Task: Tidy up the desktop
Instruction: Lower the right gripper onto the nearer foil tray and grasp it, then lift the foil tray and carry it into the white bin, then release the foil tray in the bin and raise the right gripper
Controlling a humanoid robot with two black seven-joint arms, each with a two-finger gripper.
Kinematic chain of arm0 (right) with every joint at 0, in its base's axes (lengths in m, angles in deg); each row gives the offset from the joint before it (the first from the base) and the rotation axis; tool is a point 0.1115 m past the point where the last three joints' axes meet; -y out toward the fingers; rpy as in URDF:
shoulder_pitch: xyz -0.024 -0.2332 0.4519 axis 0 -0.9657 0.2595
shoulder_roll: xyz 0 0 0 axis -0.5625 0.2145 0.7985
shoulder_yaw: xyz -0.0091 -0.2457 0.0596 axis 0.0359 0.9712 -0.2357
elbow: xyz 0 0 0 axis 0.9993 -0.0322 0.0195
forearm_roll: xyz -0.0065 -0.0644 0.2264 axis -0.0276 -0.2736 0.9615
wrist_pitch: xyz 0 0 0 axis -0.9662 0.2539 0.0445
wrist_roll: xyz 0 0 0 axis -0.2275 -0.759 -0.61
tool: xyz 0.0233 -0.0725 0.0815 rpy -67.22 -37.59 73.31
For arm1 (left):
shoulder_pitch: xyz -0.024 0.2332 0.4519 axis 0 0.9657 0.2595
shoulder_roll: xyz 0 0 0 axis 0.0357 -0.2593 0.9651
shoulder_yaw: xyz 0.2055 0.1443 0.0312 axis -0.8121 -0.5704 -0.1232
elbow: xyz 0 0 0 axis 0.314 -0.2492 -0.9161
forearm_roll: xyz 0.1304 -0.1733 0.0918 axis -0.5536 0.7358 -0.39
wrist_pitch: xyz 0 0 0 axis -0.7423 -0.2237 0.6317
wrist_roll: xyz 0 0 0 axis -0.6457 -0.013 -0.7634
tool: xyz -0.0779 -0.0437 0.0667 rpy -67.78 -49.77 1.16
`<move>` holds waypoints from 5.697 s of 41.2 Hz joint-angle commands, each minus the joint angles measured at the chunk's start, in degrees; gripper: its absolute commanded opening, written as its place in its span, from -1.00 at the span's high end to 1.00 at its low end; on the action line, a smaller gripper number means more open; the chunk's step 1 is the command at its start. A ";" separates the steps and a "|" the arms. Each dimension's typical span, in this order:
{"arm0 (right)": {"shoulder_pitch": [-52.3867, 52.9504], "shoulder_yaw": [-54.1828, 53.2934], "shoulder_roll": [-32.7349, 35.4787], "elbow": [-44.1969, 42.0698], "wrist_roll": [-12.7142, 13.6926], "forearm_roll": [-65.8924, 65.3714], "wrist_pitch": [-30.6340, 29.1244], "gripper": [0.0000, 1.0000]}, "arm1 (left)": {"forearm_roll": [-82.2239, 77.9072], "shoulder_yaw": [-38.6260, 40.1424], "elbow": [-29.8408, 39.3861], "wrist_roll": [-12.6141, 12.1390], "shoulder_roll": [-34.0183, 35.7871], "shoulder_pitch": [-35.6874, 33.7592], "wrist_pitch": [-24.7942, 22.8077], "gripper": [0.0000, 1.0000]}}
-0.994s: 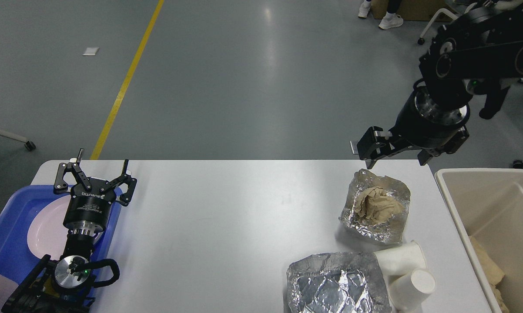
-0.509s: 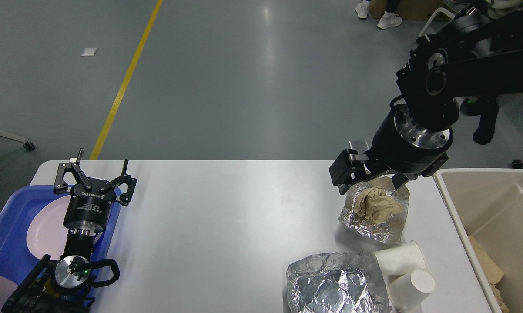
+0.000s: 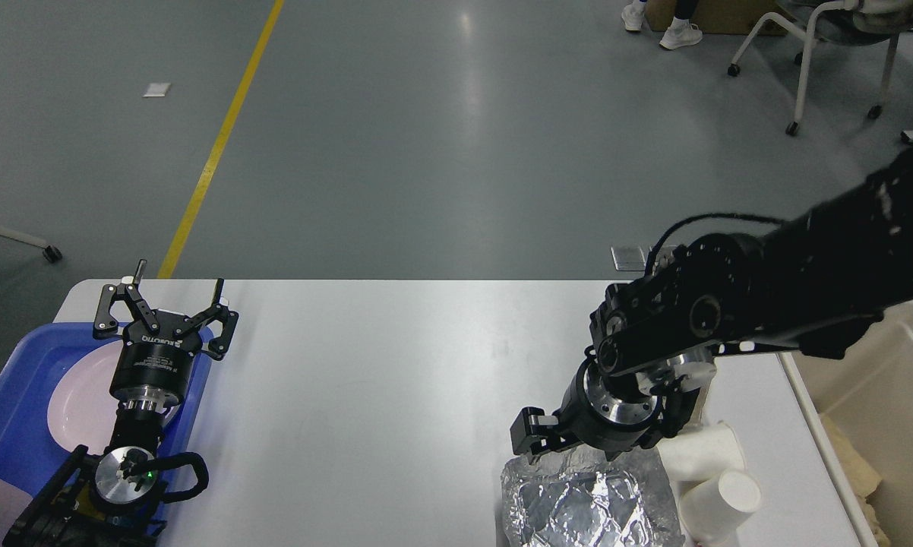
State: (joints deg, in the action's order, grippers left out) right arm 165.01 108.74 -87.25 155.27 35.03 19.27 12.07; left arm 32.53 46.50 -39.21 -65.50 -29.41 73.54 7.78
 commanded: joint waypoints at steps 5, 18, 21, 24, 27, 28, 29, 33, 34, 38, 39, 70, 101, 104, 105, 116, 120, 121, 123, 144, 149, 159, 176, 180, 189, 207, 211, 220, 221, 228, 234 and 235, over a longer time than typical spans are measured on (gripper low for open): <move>-7.71 -2.06 -2.81 0.09 0.53 -0.70 9.62 -0.87 | 0.00 0.05 0.00 0.00 0.00 0.00 0.01 -0.93; -15.89 -6.64 -7.12 -2.45 0.70 -6.32 14.37 -0.79 | 0.00 -0.04 0.00 0.00 0.00 0.00 0.00 -0.93; -19.93 -6.73 -8.52 -6.84 0.79 -7.20 14.82 -0.78 | 0.00 0.05 0.00 0.00 0.00 0.00 0.01 -0.93; -22.74 -6.81 -10.19 -10.18 0.79 -8.78 14.90 -0.72 | 0.00 0.05 0.00 0.00 0.00 0.00 0.01 -0.93; -25.03 -6.72 -10.99 -11.86 0.79 -10.62 14.99 -0.71 | 0.00 0.05 0.00 0.00 0.00 0.00 0.01 -0.93; -25.82 -6.64 -10.99 -12.38 0.79 -11.24 14.99 -0.72 | 0.00 0.05 0.00 0.00 0.00 0.00 0.01 -0.93; -26.52 -6.72 -10.99 -12.91 0.79 -11.77 14.99 -0.71 | 0.00 0.05 0.00 0.00 0.00 0.00 -0.08 -0.93; -29.51 -6.55 -12.13 -16.25 0.79 -13.18 14.99 -0.71 | -0.08 0.05 0.00 0.00 0.00 0.00 -0.08 -0.93; -29.95 -6.55 -12.39 -16.78 0.79 -13.35 14.99 -0.71 | 0.00 -0.04 0.00 0.00 -0.09 0.00 0.00 -0.93; -30.66 -6.29 -12.57 -18.01 0.79 -14.23 14.99 -0.63 | 0.00 0.05 0.00 0.00 0.00 0.00 0.01 -0.93; -30.58 -6.20 -12.48 -18.19 0.79 -14.41 14.99 -0.62 | 0.00 0.05 0.00 0.00 0.00 0.00 -0.08 -0.93; -31.45 -0.22 -11.60 -19.33 0.70 -14.24 13.06 1.00 | 0.00 0.05 0.00 0.00 0.00 0.00 -0.08 -0.93; -26.98 -3.21 -11.08 -16.96 0.79 -10.72 13.94 1.00 | 0.00 0.05 0.00 0.00 0.00 0.00 -0.08 -0.93; -24.43 -3.21 -10.29 -15.38 0.70 -8.97 13.41 1.00 | 0.00 0.05 0.00 0.00 0.00 0.00 0.01 -0.93; -23.38 -3.30 -9.85 -14.51 0.61 -8.00 13.24 1.00 | 0.00 -0.04 0.00 0.00 0.00 0.00 -0.08 -0.93; -9.23 -3.30 -6.95 -6.50 0.70 -3.25 8.06 1.00 | 0.00 0.05 0.00 0.00 0.00 0.00 -0.08 -0.93; -4.04 -3.30 -5.54 -4.92 0.70 -2.11 3.58 1.00 | 0.00 0.05 0.00 0.00 0.00 0.00 0.01 -0.93; -2.64 -3.38 -5.10 -4.66 0.70 -1.84 1.83 1.00 | -0.08 0.05 0.00 0.00 0.00 0.00 0.01 -0.93; 2.09 -3.65 -3.18 -4.39 0.53 -0.71 -4.30 1.00 | 0.00 -0.04 0.00 0.00 0.00 0.00 0.00 -0.93; 26.99 11.02 8.87 -2.46 0.44 1.59 -25.00 1.00 | 0.00 -0.04 0.00 0.00 0.00 0.00 0.01 -0.93; 26.38 14.89 9.40 -2.81 0.44 1.59 -24.73 1.00 | 0.00 -0.04 0.00 0.00 0.00 0.00 0.01 -0.93; 19.01 23.68 18.62 -7.98 0.35 1.06 -23.24 1.00 | 0.00 -0.04 0.00 0.00 0.00 0.00 0.01 -0.93; -12.71 21.67 32.43 -42.77 0.17 0.62 -22.45 1.00 | 0.00 -0.04 0.00 0.00 0.00 0.00 0.01 -0.93; -22.29 15.88 33.66 -52.53 0.26 1.06 -21.57 1.00 | 0.00 -0.04 0.00 0.00 0.00 0.00 0.01 -0.93; -42.25 -2.84 34.45 -71.44 0.26 1.41 -16.92 1.00 | 0.00 -0.04 0.00 0.00 0.00 0.00 0.01 -0.93; -62.30 -12.08 21.54 -88.15 0.17 1.50 6.90 1.00 | 0.00 -0.04 0.00 0.00 0.00 0.00 0.01 -0.93; -64.14 -12.17 20.04 -89.20 0.17 1.50 9.10 1.00 | 0.00 -0.04 0.00 0.00 0.00 0.00 0.01 -0.93; -66.34 -12.26 19.25 -89.20 0.00 1.59 11.65 1.00 | 0.00 -0.04 0.00 0.00 0.00 0.00 0.01 -0.93; -66.43 -12.26 19.25 -89.20 0.00 1.59 11.74 1.00 | 0.00 -0.04 0.00 0.00 0.00 0.00 -0.08 -0.93; -67.40 -12.35 18.02 -89.20 0.00 1.59 12.35 1.00 | 0.00 -0.04 0.00 0.00 0.00 0.00 0.01 -0.93; -67.75 -12.44 16.53 -89.20 0.00 1.59 13.85 1.00 | 0.00 -0.04 0.00 0.00 0.00 0.00 0.01 -0.93; -68.01 -12.35 16.26 -89.20 0.08 1.59 14.02 1.00 | 0.00 -0.04 0.00 0.00 0.00 0.00 0.01 -0.93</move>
State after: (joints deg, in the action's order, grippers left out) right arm 97.55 96.31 -69.83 66.05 35.03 20.85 25.11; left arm 32.53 46.47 -39.21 -65.50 -29.41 73.54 7.77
